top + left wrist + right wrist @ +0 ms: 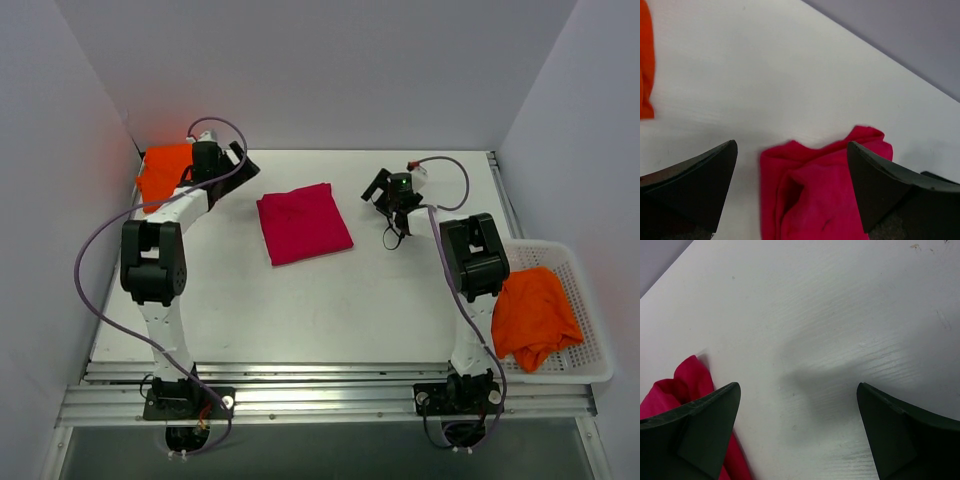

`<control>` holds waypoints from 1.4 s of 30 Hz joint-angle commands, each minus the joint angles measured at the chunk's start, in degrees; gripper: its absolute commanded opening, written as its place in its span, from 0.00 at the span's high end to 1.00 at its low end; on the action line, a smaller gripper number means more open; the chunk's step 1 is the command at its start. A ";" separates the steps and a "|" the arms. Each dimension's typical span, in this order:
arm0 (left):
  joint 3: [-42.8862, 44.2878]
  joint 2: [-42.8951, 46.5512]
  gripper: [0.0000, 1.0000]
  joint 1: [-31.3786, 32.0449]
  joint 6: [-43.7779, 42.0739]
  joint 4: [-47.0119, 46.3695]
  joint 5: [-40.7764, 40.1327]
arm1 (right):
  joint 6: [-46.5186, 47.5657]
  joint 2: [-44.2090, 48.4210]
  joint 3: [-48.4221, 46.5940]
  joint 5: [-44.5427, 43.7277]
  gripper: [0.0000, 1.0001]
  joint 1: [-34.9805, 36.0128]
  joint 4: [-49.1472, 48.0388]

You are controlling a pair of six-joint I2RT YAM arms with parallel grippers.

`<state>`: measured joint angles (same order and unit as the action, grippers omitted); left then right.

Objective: Fold and stack the t-shirts
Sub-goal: Fold the tshirt

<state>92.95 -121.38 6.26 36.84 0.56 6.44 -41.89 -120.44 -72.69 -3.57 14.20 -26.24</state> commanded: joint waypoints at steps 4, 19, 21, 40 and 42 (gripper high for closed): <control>-20.76 13.70 0.00 0.33 1.83 -11.69 1.03 | 0.05 1.79 4.04 1.03 0.00 -0.66 5.67; -35.47 10.47 0.09 4.72 2.01 -28.51 0.95 | -0.04 -0.67 4.40 1.99 0.00 -1.71 4.53; -35.38 9.85 0.09 4.90 2.01 -28.77 0.60 | -0.04 -1.11 4.31 2.43 0.00 -2.07 4.27; -20.46 -1.48 0.56 7.62 3.59 -20.08 -1.34 | -0.56 -2.52 5.62 6.65 0.00 -5.05 1.46; -18.69 -2.36 0.94 7.62 4.02 -17.53 -1.86 | -0.74 -2.43 5.97 7.17 0.00 -5.76 1.02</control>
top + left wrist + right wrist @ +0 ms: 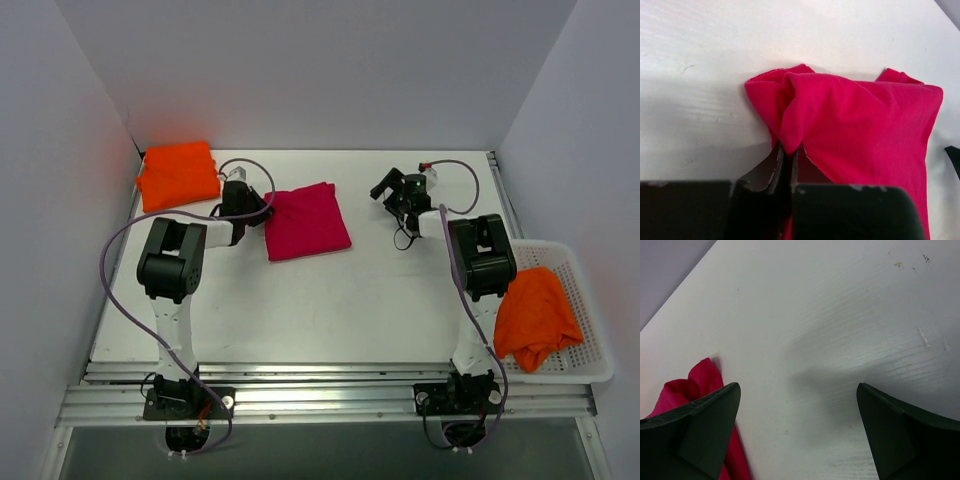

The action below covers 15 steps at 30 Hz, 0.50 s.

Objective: Fold and stack the t-shirts
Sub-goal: Fold the tshirt, then neatly place the folded tshirt to the corner

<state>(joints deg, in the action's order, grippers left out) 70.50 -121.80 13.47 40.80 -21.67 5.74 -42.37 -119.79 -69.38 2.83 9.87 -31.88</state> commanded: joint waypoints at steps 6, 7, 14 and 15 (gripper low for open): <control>12.01 -2.92 0.98 -0.73 -1.85 10.76 -2.66 | -0.96 -2.30 4.26 2.70 0.00 -2.84 4.99; 13.94 -3.09 0.98 -1.17 -2.47 13.73 -3.44 | -1.05 -2.12 4.34 3.23 0.00 -2.75 4.72; 38.02 -9.86 0.98 -5.03 -7.74 30.09 -3.36 | -1.57 -0.89 5.40 4.81 0.00 -3.19 3.40; 40.05 -10.38 0.98 -5.47 -8.79 31.24 -3.45 | -1.66 -0.80 5.57 4.99 0.00 -3.36 3.31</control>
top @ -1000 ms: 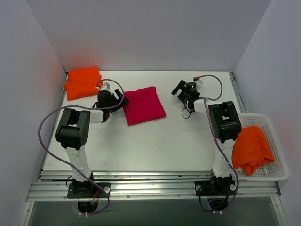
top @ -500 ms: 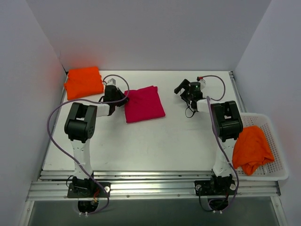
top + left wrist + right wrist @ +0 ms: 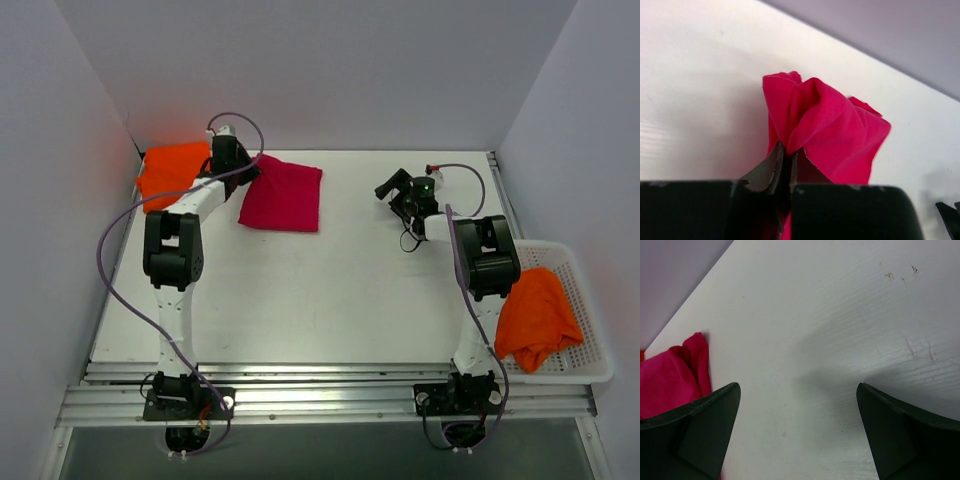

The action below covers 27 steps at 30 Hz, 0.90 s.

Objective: Fold and stack the t-shirts
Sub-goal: Neatly place the folded tshirt to the corner

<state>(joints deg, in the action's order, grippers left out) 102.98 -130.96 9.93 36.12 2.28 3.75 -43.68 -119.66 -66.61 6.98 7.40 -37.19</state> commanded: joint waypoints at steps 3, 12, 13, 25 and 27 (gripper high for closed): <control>15.81 -3.33 0.98 -3.42 -5.09 10.89 -2.17 | -0.61 -1.10 2.71 1.45 0.00 -0.98 8.01; 34.73 -4.31 0.98 -9.57 -9.48 24.34 -3.22 | -1.23 -2.34 2.27 2.68 0.00 -0.98 6.96; 36.57 -4.48 0.98 -10.80 -9.92 26.61 -3.22 | -1.23 -2.60 2.10 3.03 0.00 -0.98 6.87; 38.69 -2.89 0.06 -26.02 -6.68 28.21 -4.90 | -2.02 -5.41 0.43 5.23 0.00 -0.72 5.90; 40.98 -4.56 0.06 -25.84 -5.89 30.49 -3.75 | -1.94 -5.68 0.34 5.41 0.00 -0.63 5.90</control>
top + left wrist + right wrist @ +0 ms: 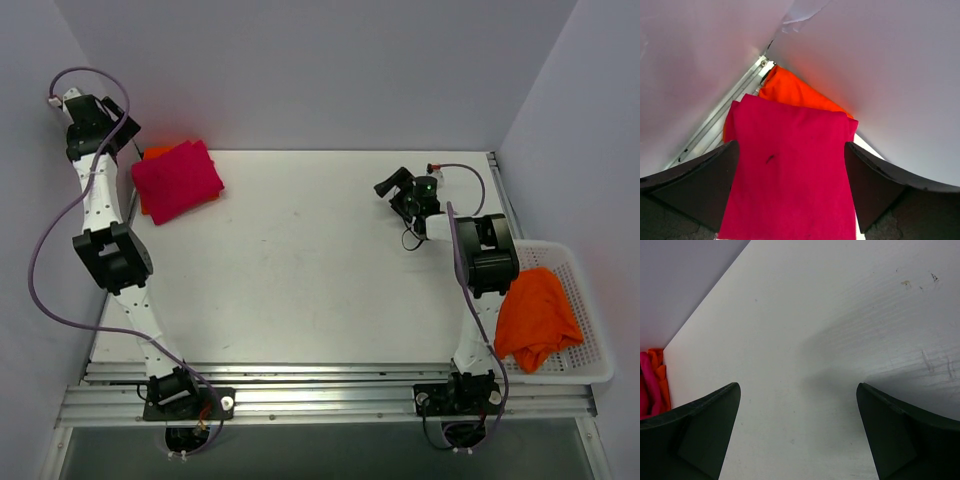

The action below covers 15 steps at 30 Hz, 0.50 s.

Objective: Fold and stack the t-shirts
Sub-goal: Neatly place the folded tshirt to the corner

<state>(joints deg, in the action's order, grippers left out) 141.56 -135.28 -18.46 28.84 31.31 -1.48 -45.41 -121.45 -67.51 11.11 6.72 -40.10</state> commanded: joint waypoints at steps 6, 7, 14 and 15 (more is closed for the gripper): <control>-5.74 10.00 0.06 4.48 1.57 -3.51 -0.89 | -0.03 -3.01 1.85 1.28 0.00 0.13 8.37; -9.77 12.21 0.06 5.53 1.22 -4.75 -1.16 | 0.06 -2.92 2.11 1.28 0.00 0.22 8.19; -32.50 33.46 0.06 15.10 1.48 -8.53 -6.08 | 2.68 2.61 4.22 -1.88 0.00 4.78 6.43; -37.01 36.03 0.06 16.60 1.40 -10.03 -6.69 | 3.39 3.84 4.48 -3.02 0.00 5.84 6.61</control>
<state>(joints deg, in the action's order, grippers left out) 112.25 -110.45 -5.87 29.91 26.83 -5.15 -44.47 -120.44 -65.87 10.00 8.32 -41.41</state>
